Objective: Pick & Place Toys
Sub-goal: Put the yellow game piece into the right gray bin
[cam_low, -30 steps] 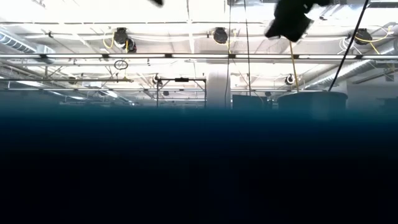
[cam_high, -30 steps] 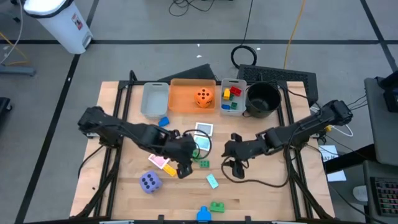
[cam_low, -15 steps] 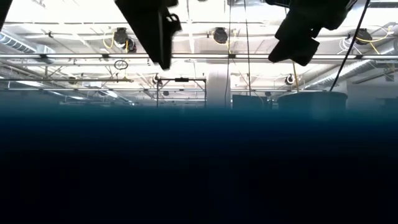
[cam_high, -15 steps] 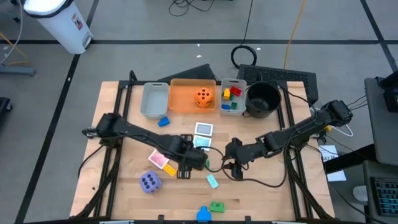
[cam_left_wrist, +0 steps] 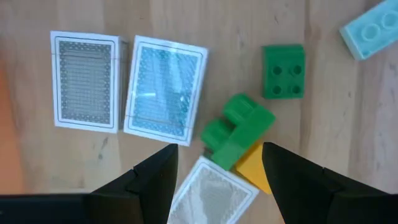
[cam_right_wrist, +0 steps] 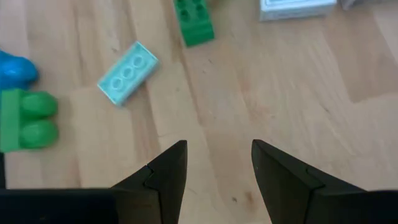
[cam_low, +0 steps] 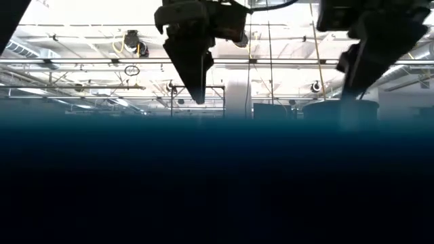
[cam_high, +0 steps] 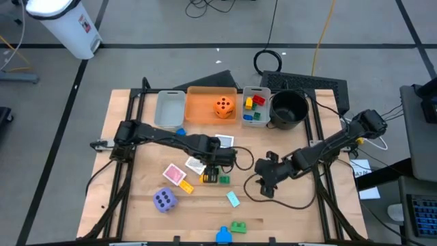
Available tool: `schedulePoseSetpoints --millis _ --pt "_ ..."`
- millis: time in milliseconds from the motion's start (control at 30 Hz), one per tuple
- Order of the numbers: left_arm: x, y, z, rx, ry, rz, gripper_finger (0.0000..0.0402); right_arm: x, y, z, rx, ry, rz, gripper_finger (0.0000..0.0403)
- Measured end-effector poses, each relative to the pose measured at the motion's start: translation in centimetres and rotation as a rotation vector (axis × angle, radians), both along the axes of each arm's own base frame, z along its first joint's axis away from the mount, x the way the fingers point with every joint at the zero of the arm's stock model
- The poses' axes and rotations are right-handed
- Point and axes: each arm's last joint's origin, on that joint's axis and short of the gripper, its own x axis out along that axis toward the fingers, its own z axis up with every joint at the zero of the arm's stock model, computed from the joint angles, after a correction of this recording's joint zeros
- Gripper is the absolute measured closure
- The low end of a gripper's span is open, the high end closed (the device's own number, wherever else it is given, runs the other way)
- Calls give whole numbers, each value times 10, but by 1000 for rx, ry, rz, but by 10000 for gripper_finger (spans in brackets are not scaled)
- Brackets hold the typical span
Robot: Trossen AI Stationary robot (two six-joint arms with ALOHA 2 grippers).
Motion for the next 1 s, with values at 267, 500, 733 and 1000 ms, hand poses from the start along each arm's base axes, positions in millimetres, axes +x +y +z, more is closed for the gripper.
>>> schedulePoseSetpoints --millis 267,500,733,1000 --pt "-17 -11 -44 -60 103 -24 161 -13 6 14 -49 -84 -43 234" --pt "-14 -25 -48 -40 15 -48 161 -15 -2 23 -67 -133 -84 234" --pt "-13 -23 -48 -35 10 -3 161 -14 -5 23 -66 -129 -99 234" --pt "-18 -13 -49 -232 123 256 160 -14 -6 23 -55 -129 -115 234"
